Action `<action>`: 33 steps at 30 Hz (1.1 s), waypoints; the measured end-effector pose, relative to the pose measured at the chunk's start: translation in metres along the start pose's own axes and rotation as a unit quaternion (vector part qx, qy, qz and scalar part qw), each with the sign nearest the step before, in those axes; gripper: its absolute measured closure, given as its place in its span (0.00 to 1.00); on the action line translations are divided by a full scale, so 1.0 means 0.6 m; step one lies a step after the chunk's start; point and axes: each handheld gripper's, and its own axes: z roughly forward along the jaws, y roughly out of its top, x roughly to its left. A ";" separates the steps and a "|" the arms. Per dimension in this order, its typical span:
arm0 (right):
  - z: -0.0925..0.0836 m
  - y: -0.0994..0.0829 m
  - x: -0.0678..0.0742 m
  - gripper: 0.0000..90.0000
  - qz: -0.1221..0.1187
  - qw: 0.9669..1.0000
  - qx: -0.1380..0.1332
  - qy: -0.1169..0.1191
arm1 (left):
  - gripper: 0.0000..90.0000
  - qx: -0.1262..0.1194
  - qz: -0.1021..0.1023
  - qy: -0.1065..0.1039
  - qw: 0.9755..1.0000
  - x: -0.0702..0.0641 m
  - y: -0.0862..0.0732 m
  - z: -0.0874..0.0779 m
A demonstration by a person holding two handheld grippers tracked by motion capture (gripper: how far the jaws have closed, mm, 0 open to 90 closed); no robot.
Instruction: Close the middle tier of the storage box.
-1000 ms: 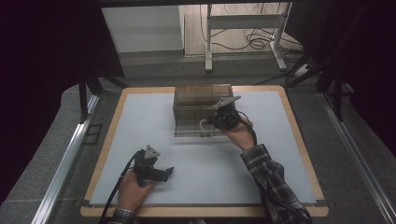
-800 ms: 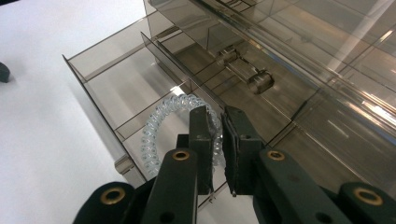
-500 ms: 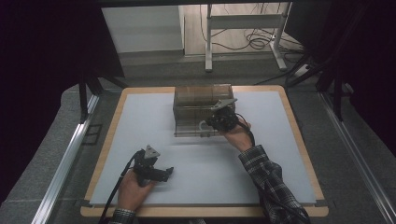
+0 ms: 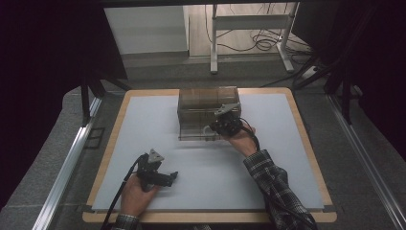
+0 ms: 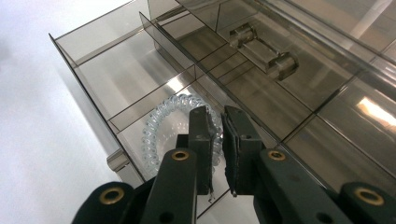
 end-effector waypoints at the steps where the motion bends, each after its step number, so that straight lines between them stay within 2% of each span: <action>1: 0.001 0.000 0.000 0.89 -0.002 1.000 0.000 0.000 | 0.00 0.000 0.000 0.000 1.000 0.000 0.000 0.000; 13: 0.003 -0.002 -0.001 0.85 -0.005 1.000 0.000 -0.003 | 0.00 0.000 0.000 0.000 1.000 0.000 0.000 0.000; 33: -0.027 -0.004 0.006 0.83 -0.019 1.000 -0.016 0.001 | 0.00 0.000 0.000 0.000 1.000 0.000 0.000 0.000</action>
